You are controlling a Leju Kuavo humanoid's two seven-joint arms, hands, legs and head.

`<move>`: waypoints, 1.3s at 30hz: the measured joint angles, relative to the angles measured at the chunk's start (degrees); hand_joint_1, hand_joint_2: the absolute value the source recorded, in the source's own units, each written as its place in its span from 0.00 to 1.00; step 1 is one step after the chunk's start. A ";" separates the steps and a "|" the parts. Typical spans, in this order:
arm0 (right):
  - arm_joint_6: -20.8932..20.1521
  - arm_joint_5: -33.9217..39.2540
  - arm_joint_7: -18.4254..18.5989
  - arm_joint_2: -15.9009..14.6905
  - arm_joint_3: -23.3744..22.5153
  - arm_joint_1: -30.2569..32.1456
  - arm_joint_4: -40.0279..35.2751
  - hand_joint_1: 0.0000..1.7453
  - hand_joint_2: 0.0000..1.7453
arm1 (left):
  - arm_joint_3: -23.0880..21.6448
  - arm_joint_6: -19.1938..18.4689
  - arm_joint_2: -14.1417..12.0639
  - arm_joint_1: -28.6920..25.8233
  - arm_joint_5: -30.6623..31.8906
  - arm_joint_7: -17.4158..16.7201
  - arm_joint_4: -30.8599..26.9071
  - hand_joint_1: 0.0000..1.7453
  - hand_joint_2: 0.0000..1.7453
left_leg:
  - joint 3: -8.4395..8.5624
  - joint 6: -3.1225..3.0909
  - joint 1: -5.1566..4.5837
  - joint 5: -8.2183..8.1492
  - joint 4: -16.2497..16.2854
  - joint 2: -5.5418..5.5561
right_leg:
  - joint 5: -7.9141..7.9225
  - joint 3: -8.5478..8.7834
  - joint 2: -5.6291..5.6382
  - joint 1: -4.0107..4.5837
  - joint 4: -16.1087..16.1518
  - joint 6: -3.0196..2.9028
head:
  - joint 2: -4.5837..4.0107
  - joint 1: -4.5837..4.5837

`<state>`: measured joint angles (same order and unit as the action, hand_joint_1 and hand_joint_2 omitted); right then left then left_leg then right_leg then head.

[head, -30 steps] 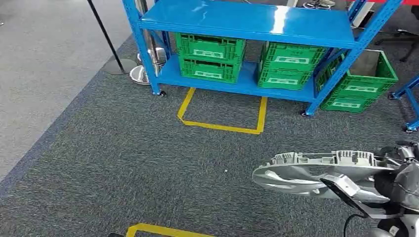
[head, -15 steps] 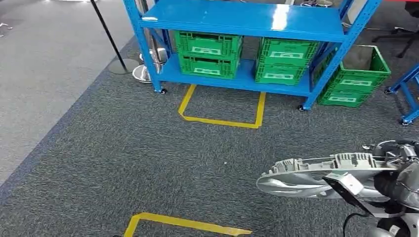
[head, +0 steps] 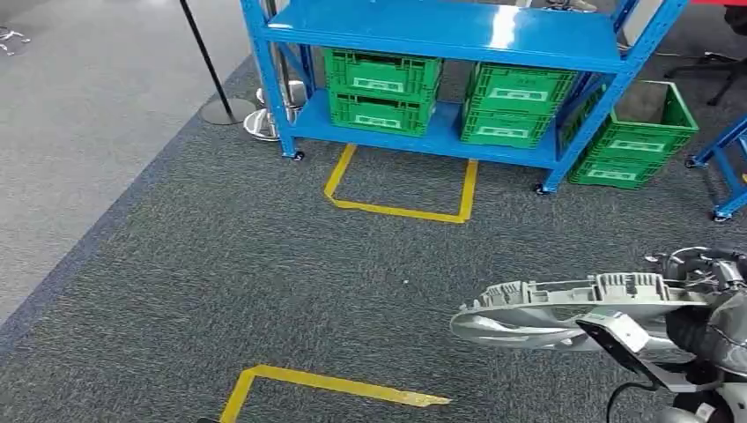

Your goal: Take the parts from the cabinet and place them on the table.

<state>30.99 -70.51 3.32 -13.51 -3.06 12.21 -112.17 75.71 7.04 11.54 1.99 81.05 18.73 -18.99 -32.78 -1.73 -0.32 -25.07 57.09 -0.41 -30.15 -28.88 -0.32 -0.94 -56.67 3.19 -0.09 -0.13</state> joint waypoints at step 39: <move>-3.96 18.01 -7.56 1.14 -3.98 2.18 -1.33 1.00 1.00 | 0.09 -1.40 0.24 0.28 1.38 0.37 0.31 0.00 1.00 | -0.77 -0.69 0.49 2.85 -2.77 -1.54 | -6.71 -8.96 0.30 -0.39 -14.85 0.68 | 0.00 0.20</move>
<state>27.04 -52.50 -4.24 -12.37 -7.04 14.39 -113.50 75.80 5.64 11.78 2.27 82.42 19.10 -18.69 -33.55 -2.41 0.16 -22.22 54.32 -1.95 -36.86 -37.84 -0.02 -1.34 -71.52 3.87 -0.09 0.07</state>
